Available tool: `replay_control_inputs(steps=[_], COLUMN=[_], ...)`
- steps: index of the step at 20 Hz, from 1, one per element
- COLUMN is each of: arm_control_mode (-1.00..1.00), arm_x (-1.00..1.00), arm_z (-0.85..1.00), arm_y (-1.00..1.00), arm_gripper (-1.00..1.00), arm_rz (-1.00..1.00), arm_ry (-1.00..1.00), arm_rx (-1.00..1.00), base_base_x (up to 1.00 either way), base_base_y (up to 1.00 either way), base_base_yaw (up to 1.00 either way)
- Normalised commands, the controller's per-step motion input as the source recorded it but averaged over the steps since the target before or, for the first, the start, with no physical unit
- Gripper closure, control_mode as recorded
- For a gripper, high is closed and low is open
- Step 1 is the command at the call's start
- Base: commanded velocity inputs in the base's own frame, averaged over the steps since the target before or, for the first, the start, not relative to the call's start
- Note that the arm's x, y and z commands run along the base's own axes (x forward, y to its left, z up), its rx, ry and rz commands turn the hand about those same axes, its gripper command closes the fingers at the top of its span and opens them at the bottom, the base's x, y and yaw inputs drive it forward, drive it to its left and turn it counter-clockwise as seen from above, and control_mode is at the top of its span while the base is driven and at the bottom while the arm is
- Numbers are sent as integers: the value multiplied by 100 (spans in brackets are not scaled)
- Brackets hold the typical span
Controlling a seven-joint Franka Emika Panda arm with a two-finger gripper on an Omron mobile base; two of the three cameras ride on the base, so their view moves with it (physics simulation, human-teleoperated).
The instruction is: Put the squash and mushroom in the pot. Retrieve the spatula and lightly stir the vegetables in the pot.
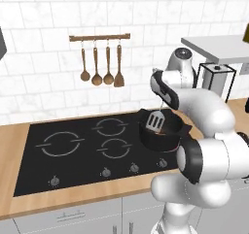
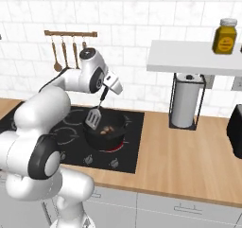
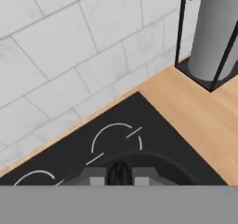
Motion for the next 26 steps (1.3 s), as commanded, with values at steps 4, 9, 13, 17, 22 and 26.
replay_control_inputs(steps=[4, 9, 13, 17, 22, 26], arm_control_mode=[-100, -100, -100, -100, -100, -100], arm_x=[4, -1, 0, 0, 3, 0], arm_z=[-59, -62, -46, -28, -1, -3], arm_y=[-2, 0, 0, 0, 0, 0], arm_gripper=[100, 100, 100, 100, 100, 100], arm_rz=[0, 0, 0, 0, 0, 0], arm_ry=[-1, -3, -2, -23, -41, -40], arm_rx=[-14, -15, -5, -17, -28, -25], base_base_x=[0, 0, 0, 0, 0, 0], base_base_y=[0, 0, 0, 0, 0, 0], base_base_yaw=[0, 0, 0, 0, 0, 0])
